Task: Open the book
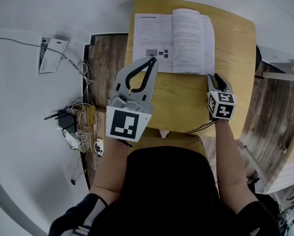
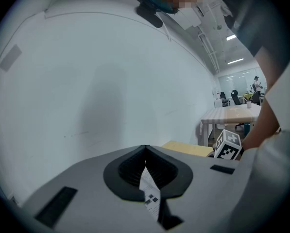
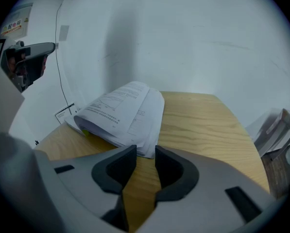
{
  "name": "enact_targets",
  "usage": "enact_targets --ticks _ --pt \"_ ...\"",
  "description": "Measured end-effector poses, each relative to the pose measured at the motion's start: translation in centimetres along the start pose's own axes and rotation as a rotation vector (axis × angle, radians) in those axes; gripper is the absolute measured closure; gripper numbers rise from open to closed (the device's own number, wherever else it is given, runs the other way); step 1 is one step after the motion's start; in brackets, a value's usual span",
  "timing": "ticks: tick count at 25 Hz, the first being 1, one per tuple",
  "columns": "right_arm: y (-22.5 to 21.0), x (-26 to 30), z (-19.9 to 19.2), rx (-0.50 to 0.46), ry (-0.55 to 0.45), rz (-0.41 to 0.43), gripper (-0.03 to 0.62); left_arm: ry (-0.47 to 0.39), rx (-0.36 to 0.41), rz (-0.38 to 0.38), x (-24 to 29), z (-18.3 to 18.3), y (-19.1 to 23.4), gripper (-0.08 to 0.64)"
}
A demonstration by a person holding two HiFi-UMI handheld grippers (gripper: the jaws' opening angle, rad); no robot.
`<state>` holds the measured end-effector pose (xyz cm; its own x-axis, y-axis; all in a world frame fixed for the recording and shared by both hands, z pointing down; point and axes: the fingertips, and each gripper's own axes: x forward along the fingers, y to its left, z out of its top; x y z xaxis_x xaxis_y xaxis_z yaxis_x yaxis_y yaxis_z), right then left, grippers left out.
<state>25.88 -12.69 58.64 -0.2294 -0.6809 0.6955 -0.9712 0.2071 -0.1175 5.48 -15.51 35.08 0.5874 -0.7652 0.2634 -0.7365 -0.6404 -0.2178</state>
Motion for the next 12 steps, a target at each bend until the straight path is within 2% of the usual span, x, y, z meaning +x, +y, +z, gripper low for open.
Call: enact_targets --ticks 12 --pt "-0.63 -0.98 -0.7 -0.054 -0.002 -0.014 0.459 0.02 -0.017 0.028 -0.21 -0.49 0.38 0.549"
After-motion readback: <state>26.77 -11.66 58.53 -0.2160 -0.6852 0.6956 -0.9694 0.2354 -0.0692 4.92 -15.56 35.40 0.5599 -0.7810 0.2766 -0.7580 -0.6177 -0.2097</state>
